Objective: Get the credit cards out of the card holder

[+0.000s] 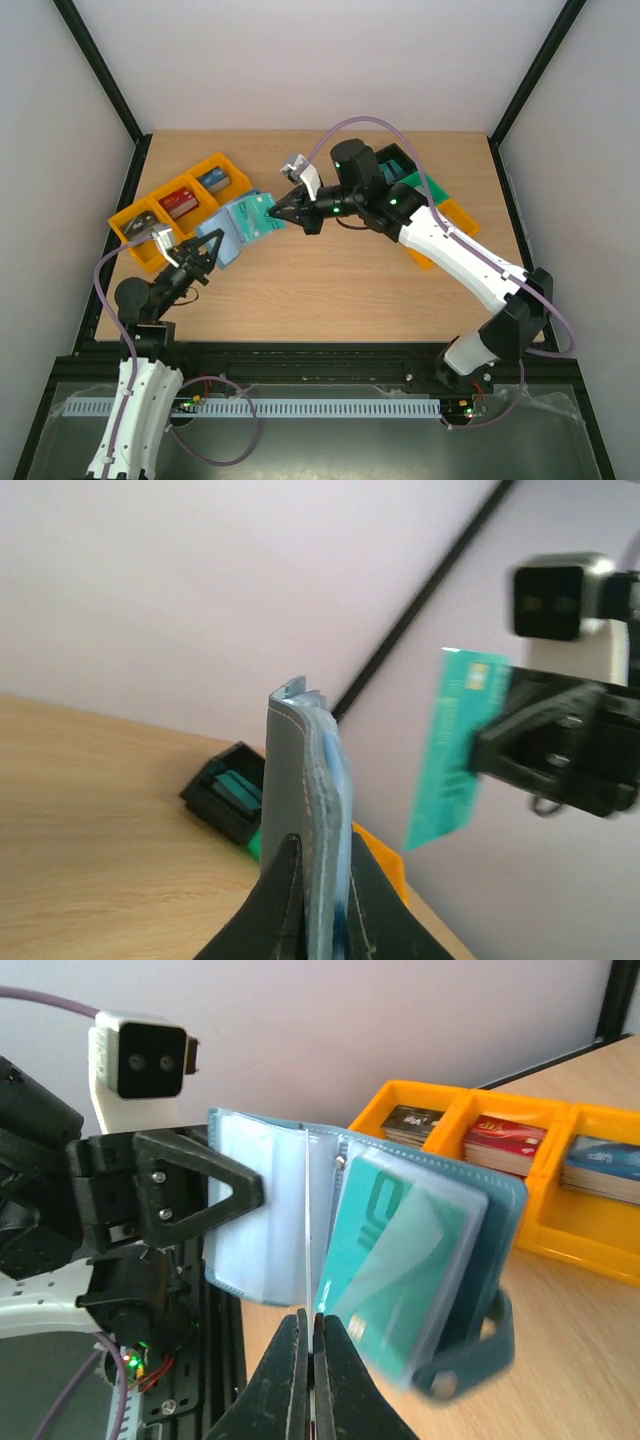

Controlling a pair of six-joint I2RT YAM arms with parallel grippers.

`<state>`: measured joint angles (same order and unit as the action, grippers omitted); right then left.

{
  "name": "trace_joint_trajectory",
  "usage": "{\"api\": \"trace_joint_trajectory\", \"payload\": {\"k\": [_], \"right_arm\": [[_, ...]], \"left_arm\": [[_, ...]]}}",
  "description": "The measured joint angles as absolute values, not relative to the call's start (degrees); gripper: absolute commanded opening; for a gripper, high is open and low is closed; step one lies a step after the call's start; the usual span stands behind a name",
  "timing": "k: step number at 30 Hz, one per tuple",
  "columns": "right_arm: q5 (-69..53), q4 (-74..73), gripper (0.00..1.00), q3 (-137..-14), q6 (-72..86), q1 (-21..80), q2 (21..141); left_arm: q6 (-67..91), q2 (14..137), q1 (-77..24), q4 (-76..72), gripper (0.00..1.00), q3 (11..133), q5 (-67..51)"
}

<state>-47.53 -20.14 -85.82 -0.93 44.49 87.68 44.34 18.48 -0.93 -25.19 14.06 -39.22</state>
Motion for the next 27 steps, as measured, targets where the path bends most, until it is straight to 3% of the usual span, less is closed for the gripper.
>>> {"api": "trace_joint_trajectory", "payload": {"k": [14,27], "right_arm": [[-30.72,-30.41,0.02,-86.41,-0.89,42.17,83.22],[-5.17,-47.64,0.02,-92.16,2.85,42.04,103.02]], "left_arm": [[51.13,16.53,3.9,-10.35,0.02,12.16,-23.66],[52.31,12.36,5.45,-7.22,0.02,10.52,-20.84]]}}
